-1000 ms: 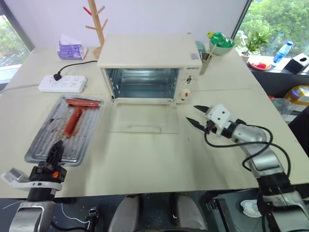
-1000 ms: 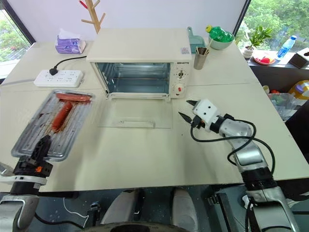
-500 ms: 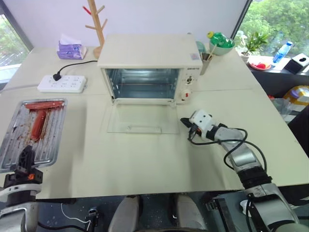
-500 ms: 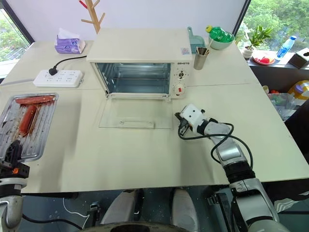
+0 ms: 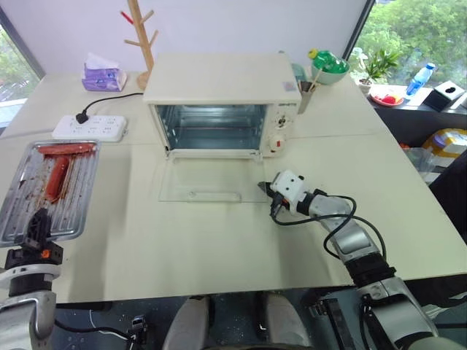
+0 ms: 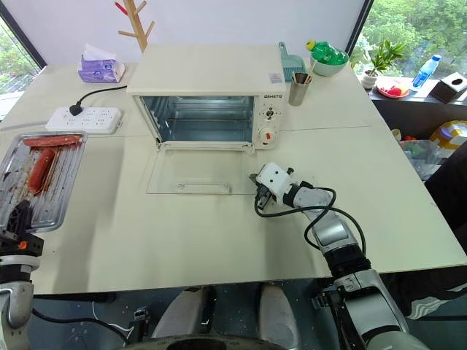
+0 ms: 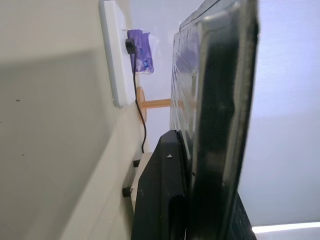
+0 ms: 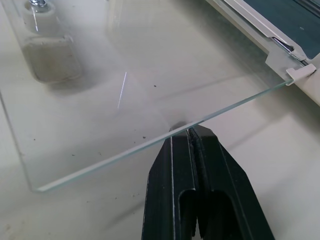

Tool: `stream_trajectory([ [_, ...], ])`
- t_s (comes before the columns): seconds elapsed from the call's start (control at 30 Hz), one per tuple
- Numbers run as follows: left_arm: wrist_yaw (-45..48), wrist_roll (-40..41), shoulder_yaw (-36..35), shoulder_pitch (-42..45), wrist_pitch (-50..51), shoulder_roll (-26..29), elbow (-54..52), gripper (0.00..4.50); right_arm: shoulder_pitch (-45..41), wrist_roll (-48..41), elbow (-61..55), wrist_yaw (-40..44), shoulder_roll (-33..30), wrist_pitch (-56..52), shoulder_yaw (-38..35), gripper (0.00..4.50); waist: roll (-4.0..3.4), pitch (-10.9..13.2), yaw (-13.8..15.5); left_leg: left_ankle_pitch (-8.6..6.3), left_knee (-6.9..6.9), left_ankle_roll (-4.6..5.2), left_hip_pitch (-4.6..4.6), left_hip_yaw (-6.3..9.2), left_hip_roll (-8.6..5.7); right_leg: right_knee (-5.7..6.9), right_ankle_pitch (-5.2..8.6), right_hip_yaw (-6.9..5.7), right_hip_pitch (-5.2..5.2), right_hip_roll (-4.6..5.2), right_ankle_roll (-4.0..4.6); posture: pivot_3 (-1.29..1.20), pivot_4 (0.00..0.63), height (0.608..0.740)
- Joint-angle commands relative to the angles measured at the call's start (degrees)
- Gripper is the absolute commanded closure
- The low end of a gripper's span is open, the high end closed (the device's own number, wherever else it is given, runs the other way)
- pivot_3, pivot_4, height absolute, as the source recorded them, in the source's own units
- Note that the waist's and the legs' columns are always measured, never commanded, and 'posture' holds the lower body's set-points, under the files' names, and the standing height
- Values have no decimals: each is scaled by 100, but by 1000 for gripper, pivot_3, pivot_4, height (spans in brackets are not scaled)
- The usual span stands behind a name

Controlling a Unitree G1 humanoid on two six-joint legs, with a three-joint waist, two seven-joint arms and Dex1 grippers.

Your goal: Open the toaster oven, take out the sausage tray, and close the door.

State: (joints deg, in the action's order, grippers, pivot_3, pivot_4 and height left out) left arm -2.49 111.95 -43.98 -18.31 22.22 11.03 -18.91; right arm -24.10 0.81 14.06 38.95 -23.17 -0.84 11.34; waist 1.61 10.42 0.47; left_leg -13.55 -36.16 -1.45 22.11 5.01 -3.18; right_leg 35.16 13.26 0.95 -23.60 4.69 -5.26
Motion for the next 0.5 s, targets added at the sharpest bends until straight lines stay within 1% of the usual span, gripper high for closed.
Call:
stream_trajectory([
  [0.03, 155, 89, -147, 20, 41, 134, -64, 4500, -414, -580, -807, 40, 104, -125, -472, 4418, -1, 3, -14, 0, 1, 0, 2, 1, 0, 0, 0, 0, -2, 0, 0, 0, 150, 740],
  [0.13, 179, 91, -156, 23, 86, 189, 13, 4500, -783, -782, -937, -121, 129, -373, -755, 4418, -1, 3, -22, 0, 1, 0, 8, 2, 2, 0, 0, 0, -9, -1, 0, 0, 150, 740],
  [0.2, 208, 65, -113, 49, 150, 217, 107, 4500, -916, -963, -1143, 26, 11, -745, -831, 4418, -1, 3, -7, 0, 3, 0, 8, 4, 2, 0, 0, -2, -10, -1, 0, 0, 150, 740],
  [0.27, 217, 58, -62, 77, 215, 235, 176, 4500, -754, -1162, -1459, 301, -110, -1003, -793, 4418, 6, -2, 32, -2, 6, 2, 9, 5, 2, -1, 0, -3, -11, 0, 0, 0, 150, 740],
  [0.33, 231, 35, 13, 90, 318, 278, 224, 4500, -365, -1457, -1893, 767, -344, -1275, -698, 4418, 10, -4, 50, -10, 7, 2, 13, 12, 1, -9, 2, -9, -9, -1, -1, 0, 150, 740],
  [0.37, 218, 41, 53, 90, 389, 305, 248, 4500, -163, -1608, -2101, 997, -490, -1415, -686, 4195, 12, -4, 50, -13, 6, 4, 20, 18, 0, -11, 5, -9, -9, 0, -6, 0, 150, 740],
  [0.43, 202, 79, 131, 71, 565, 371, 288, 4500, 123, -1906, -2417, 1333, -733, -1716, -739, 3546, 8, -1, 34, -17, 3, 6, 25, 17, -3, -15, 6, -6, -13, 4, -7, 0, 150, 740],
  [0.5, 250, 18, 279, -48, 911, 599, 302, 4500, 375, -2287, -2695, 1689, -1037, -1999, -915, 2713, 5, 1, 23, -18, 1, 6, 29, 8, -4, -15, 5, -2, -18, 9, -7, 0, 150, 740],
])
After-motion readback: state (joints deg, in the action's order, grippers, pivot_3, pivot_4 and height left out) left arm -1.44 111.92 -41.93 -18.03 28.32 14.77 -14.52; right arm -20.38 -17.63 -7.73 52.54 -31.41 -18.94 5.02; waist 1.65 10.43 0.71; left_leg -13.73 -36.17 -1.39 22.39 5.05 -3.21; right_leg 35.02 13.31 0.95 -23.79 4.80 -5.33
